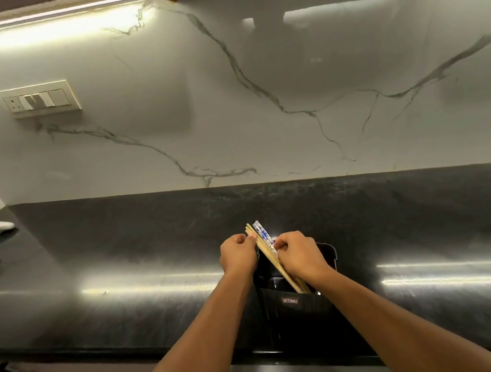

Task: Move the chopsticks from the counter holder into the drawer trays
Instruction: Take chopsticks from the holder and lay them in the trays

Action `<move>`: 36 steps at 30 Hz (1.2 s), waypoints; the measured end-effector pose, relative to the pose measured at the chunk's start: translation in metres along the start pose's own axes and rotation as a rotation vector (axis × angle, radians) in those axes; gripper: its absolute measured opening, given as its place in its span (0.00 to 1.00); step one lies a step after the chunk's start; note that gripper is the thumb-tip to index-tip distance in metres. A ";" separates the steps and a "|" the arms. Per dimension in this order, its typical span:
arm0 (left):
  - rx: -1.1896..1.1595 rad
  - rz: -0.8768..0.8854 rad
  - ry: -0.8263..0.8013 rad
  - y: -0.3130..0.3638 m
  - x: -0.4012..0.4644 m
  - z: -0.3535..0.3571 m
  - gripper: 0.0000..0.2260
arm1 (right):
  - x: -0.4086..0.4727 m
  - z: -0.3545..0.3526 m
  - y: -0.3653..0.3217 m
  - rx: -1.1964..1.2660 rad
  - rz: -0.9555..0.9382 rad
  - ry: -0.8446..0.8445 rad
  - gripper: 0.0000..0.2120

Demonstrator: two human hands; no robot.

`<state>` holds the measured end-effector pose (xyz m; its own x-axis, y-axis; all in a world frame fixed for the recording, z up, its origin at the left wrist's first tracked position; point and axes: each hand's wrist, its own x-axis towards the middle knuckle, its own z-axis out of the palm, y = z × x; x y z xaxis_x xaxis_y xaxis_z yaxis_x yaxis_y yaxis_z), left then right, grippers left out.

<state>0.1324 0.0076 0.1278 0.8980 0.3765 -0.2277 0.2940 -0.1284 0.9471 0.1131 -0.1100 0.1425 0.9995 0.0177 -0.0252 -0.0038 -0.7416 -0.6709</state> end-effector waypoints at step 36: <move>0.069 0.163 -0.041 -0.003 -0.019 -0.022 0.15 | 0.001 -0.029 -0.003 -0.088 0.019 -0.107 0.07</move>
<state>0.1076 0.0211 0.1338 0.9478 0.3079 -0.0826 0.1638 -0.2482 0.9548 0.1146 -0.1271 0.1661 0.9903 0.0710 -0.1197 -0.0155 -0.7985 -0.6018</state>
